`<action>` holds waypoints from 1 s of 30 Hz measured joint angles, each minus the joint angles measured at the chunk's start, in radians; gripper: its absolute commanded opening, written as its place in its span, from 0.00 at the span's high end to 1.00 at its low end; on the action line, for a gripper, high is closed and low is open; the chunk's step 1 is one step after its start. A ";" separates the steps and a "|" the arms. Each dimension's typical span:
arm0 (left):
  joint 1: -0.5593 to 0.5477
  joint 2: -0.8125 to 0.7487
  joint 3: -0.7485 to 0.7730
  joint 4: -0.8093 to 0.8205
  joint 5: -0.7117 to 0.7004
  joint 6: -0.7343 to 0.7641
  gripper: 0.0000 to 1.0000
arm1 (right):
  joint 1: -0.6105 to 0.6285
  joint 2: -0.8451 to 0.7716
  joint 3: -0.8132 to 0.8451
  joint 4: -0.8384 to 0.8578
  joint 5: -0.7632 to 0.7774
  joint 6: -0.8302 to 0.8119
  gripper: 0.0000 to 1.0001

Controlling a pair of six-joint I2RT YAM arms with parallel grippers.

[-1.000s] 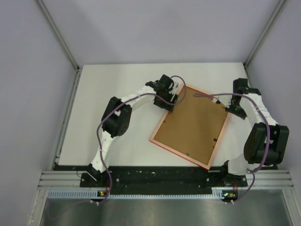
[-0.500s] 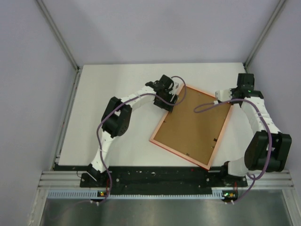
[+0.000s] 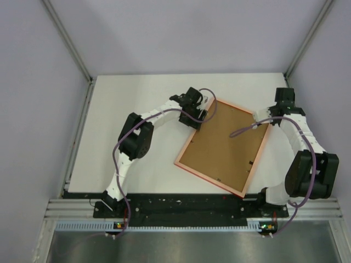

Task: Take the photo out of the frame
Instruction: Adjust the photo frame at the center of the board.

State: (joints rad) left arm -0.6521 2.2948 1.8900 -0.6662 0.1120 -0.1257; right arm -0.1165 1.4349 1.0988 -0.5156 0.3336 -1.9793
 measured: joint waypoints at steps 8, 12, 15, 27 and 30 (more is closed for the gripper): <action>0.002 0.029 0.058 -0.026 -0.052 -0.039 0.43 | 0.000 0.033 -0.008 -0.026 0.052 -0.010 1.00; 0.008 0.040 0.084 -0.037 -0.078 -0.053 0.43 | 0.000 0.036 -0.009 -0.027 0.074 -0.011 1.00; 0.013 0.052 0.105 -0.048 -0.099 -0.058 0.43 | 0.000 0.046 -0.018 -0.027 0.086 -0.011 1.00; 0.030 0.055 0.110 -0.046 -0.111 -0.066 0.43 | 0.025 0.121 -0.039 -0.025 0.118 -0.011 1.00; 0.031 0.055 0.109 -0.045 -0.110 -0.066 0.43 | 0.050 0.140 -0.039 -0.017 0.121 -0.011 1.00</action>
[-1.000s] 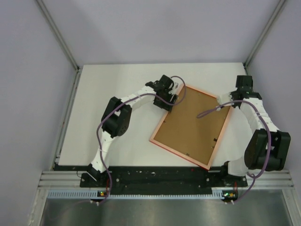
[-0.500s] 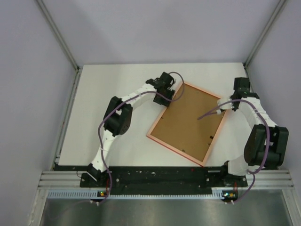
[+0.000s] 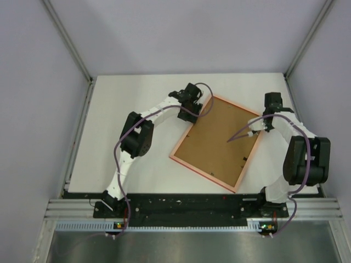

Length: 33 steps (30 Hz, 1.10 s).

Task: Take the photo out of the frame
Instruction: Adjust the photo frame at the center of the board.

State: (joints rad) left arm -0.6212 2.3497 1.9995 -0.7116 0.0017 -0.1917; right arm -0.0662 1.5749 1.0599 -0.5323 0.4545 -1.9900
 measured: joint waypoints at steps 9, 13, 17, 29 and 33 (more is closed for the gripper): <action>0.000 -0.002 -0.006 0.006 -0.001 0.000 0.43 | 0.027 0.044 0.000 0.056 0.022 0.000 1.00; 0.000 -0.002 -0.006 0.006 -0.001 -0.001 0.43 | 0.032 0.044 0.002 0.069 0.023 0.000 1.00; 0.000 -0.002 -0.006 0.005 -0.003 -0.005 0.43 | 0.045 0.044 0.003 0.052 0.021 0.000 1.00; -0.003 -0.008 -0.010 0.007 -0.068 -0.011 0.46 | 0.103 0.044 0.042 -0.011 0.011 0.000 1.00; -0.003 -0.011 -0.015 0.013 -0.113 0.014 0.47 | 0.103 0.044 0.043 -0.017 0.009 0.000 1.00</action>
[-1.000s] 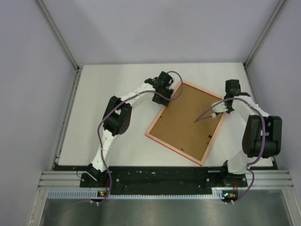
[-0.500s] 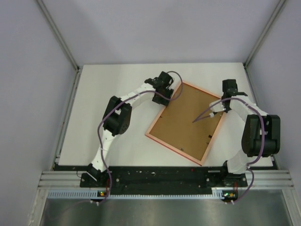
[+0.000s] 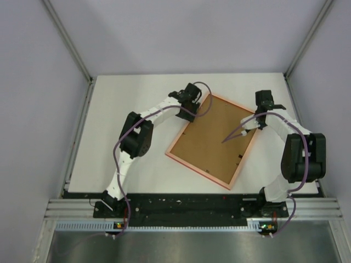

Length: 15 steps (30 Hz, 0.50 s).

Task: Take the photo out of the frame
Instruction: Adjust the photo frame at the center of the board.

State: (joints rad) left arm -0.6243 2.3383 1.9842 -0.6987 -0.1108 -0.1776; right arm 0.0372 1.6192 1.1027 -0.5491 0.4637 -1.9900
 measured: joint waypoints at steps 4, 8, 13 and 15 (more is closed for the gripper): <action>0.001 -0.008 -0.012 0.007 -0.031 0.016 0.48 | 0.000 0.000 0.000 0.003 -0.005 0.000 1.00; 0.004 -0.014 -0.022 0.011 -0.048 0.023 0.48 | 0.000 0.002 0.000 0.011 -0.006 0.000 1.00; 0.011 -0.031 -0.051 0.025 -0.069 0.037 0.48 | 0.000 0.012 0.000 0.011 -0.006 0.000 1.00; 0.011 -0.040 -0.067 0.037 -0.083 0.055 0.49 | 0.001 0.012 0.000 0.011 -0.006 0.000 1.00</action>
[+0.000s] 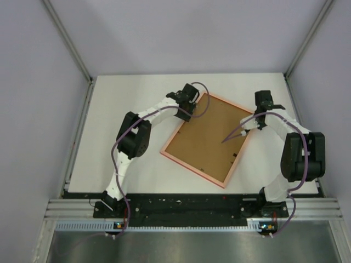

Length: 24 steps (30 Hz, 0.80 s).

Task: Take the photo out of the frame
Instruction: Adjust the photo frame at the center of the board, then release the photo frame item from the photo frame.

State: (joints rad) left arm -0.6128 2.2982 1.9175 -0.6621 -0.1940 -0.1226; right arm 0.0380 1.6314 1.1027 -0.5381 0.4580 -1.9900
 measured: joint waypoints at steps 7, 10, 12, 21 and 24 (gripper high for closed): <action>0.002 -0.003 -0.005 0.019 -0.015 0.083 0.49 | 0.019 0.000 0.000 -0.001 -0.008 0.000 1.00; 0.003 -0.003 -0.005 0.026 -0.021 0.122 0.49 | 0.029 0.000 0.000 -0.003 -0.011 0.000 1.00; 0.003 -0.003 -0.005 0.034 -0.033 0.146 0.48 | 0.032 0.000 0.000 -0.009 -0.014 0.000 1.00; 0.004 -0.003 -0.003 0.100 -0.051 0.264 0.48 | 0.051 0.003 0.000 -0.027 -0.030 0.000 1.00; 0.005 -0.003 0.000 0.136 -0.057 0.301 0.48 | 0.061 0.010 0.000 -0.033 -0.034 0.000 1.00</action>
State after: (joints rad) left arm -0.6075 2.2955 1.9171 -0.5262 -0.2512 0.1780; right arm 0.0994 1.6417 1.1027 -0.5713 0.4240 -1.9896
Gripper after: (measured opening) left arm 0.523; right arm 0.256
